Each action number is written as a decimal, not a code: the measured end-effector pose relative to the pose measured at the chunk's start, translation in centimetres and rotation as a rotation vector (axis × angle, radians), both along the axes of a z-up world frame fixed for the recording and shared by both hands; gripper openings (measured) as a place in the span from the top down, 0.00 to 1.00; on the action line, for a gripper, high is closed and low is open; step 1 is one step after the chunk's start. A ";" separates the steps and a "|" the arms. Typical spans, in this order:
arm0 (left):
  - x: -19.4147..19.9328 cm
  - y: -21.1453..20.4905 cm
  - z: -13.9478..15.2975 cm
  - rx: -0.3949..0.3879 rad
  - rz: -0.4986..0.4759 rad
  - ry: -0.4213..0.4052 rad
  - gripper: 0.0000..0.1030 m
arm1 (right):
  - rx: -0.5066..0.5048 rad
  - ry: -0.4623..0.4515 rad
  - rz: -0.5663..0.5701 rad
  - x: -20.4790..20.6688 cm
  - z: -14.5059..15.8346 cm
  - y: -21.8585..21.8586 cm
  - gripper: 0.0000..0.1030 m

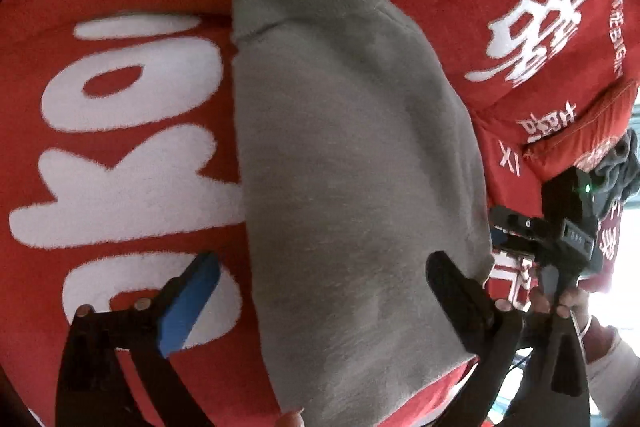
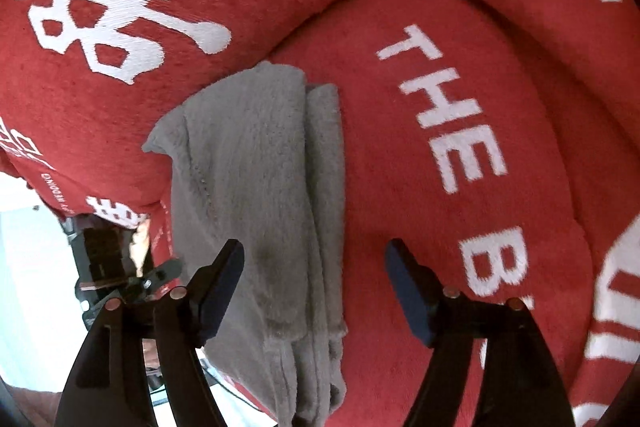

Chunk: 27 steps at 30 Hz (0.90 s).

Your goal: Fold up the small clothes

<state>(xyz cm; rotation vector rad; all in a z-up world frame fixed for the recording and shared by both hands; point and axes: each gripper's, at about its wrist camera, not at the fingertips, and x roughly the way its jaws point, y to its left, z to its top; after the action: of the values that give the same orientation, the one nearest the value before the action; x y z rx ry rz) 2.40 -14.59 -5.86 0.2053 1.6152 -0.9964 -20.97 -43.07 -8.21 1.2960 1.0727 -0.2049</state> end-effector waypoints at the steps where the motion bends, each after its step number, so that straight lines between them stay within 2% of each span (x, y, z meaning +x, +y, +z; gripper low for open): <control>1: -0.3 -0.3 0.0 -0.001 -0.011 -0.002 0.00 | 0.005 -0.008 0.007 0.1 -0.1 -0.1 0.25; 3: -0.5 -0.7 -0.2 0.000 -0.018 0.006 0.00 | 0.016 -0.036 0.018 0.3 -0.3 -0.4 0.25; 11: 0.7 -1.7 -2.0 0.009 0.011 0.130 0.00 | 0.079 -0.095 0.079 1.9 -1.1 -1.2 0.24; 15: 1.2 -1.7 -2.2 -0.026 0.035 0.187 0.00 | 0.096 -0.131 0.123 3.1 -1.3 -1.6 0.23; 18: 1.2 -2.0 -2.4 -0.026 0.058 0.195 0.01 | 0.091 -0.142 0.159 4.2 -1.4 -1.4 0.23; 20: 1.1 -1.9 -2.3 -0.018 0.071 0.166 0.11 | 0.085 -0.141 0.173 4.5 -1.4 -1.3 0.23; 21: 1.1 -1.8 -2.2 -0.001 0.073 0.141 0.20 | 0.091 -0.131 0.164 4.6 -1.5 -1.4 0.24; 22: 0.9 -1.8 -2.2 0.003 0.075 0.130 0.29 | 0.101 -0.111 0.141 4.6 -1.5 -1.6 0.33; 23: 1.0 -1.5 -2.0 -0.007 0.084 0.124 0.33 | 0.105 -0.098 0.131 4.7 -1.5 -1.6 0.63; 25: 1.3 -0.9 -1.7 -0.035 0.096 0.128 0.49 | 0.125 -0.074 0.125 4.5 -1.7 -1.6 0.67; 27: 1.4 -0.5 -1.1 -0.068 0.094 0.129 0.55 | 0.129 -0.109 0.100 4.1 -1.0 -1.5 0.68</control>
<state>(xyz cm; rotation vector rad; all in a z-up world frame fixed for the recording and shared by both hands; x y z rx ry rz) 3.79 -15.12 -6.95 0.0186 1.6885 -1.0071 -16.85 -44.61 -9.21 1.3493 1.0684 0.0107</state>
